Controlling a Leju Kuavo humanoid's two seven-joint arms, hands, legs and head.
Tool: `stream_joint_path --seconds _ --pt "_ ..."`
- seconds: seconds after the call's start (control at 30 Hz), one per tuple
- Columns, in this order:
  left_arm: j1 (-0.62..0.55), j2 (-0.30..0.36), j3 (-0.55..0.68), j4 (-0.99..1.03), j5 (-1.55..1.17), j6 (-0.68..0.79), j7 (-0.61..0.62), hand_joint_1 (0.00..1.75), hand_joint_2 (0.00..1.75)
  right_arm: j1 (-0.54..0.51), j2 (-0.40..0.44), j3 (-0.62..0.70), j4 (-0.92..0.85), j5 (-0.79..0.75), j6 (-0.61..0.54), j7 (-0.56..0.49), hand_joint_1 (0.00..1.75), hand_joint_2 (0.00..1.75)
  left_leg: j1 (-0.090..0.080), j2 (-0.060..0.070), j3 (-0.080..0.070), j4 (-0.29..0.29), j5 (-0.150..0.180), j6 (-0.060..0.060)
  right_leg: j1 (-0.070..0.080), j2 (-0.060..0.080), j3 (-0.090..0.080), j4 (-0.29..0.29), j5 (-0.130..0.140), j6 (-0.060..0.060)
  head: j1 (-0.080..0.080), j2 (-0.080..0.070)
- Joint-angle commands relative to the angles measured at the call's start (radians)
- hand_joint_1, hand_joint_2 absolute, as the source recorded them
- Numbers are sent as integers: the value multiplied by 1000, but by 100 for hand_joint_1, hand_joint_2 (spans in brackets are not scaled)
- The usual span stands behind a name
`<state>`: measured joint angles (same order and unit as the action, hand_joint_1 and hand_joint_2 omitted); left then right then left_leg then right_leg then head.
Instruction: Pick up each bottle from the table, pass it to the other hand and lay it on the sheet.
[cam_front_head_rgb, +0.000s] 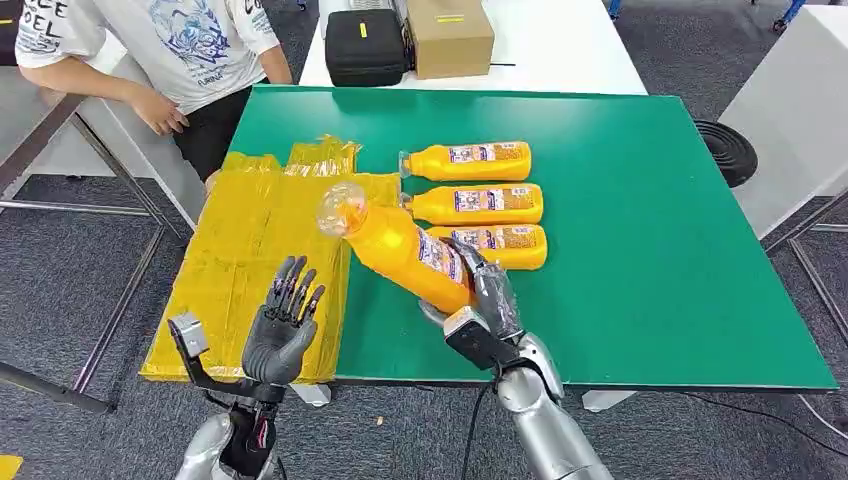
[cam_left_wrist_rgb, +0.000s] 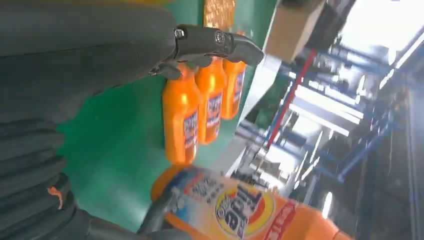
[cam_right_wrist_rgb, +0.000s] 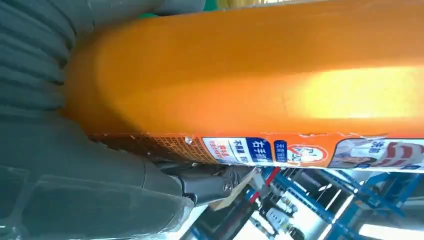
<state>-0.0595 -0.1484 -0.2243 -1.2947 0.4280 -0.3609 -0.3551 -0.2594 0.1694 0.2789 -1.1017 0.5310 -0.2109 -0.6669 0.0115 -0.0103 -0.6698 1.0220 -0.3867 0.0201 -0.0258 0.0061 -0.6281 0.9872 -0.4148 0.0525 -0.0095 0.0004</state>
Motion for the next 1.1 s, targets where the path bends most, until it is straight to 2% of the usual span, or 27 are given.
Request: stream_joint_path --seconds 0.03,0.47,0.5,0.63,0.73,0.83,0.87,1.0,1.03,1.07,1.1 --pt "-143 25 -99 132 -30 -25 2 0 175 -49 42 41 173 -18 29 -20 175 175 0 0 3 -1 0 0 1 -1 3 -1 0 -2 0 0" --pt "-187 8 -100 172 -107 53 -55 0 175 -60 65 91 256 -21 95 30 175 175 1 2 11 -1 -4 -1 2 0 12 -2 -3 -4 0 0" --pt "-188 7 -107 169 -110 47 -57 0 175 -60 62 84 259 -23 89 33 175 175 0 1 6 -1 -2 0 1 0 6 -1 -2 -3 0 0" --pt "-191 10 -112 169 -112 32 -67 0 175 -60 52 66 260 -29 87 37 175 175 1 0 10 -1 -3 -1 2 -1 10 -1 -3 -4 0 0" --pt "-191 10 -112 169 -112 32 -67 0 175 -60 52 66 260 -29 87 37 175 175 0 0 4 -1 -1 0 1 -1 4 -1 -1 -2 0 0" --pt "-185 11 -107 162 -111 25 -73 0 175 -62 51 67 266 -19 89 53 175 175 1 1 10 0 -4 -1 2 -1 10 -1 -3 -4 0 0" --pt "-185 11 -106 162 -111 23 -74 0 175 -63 52 69 271 -16 91 57 175 175 0 0 5 -1 -1 0 1 -1 5 -1 -1 -2 0 0" --pt "-182 9 -105 160 -107 7 -76 0 175 -70 55 63 290 -8 95 65 175 175 1 2 11 -1 -4 -1 2 0 11 -1 -4 -4 0 0" --pt "-182 9 -105 160 -107 7 -76 0 175 -70 55 63 290 -8 95 65 175 175 0 1 5 -1 -2 0 1 0 5 -1 -1 -2 0 0" --pt "-182 9 -105 160 -107 7 -76 0 175 -70 55 63 290 -8 95 65 175 175 0 1 8 -1 -3 0 1 0 8 -1 -2 -3 0 0" --pt "-181 8 -106 161 -107 6 -76 0 175 -71 55 60 289 -10 94 66 175 175 0 0 4 -1 -1 0 1 -1 4 -1 -1 -2 0 0"
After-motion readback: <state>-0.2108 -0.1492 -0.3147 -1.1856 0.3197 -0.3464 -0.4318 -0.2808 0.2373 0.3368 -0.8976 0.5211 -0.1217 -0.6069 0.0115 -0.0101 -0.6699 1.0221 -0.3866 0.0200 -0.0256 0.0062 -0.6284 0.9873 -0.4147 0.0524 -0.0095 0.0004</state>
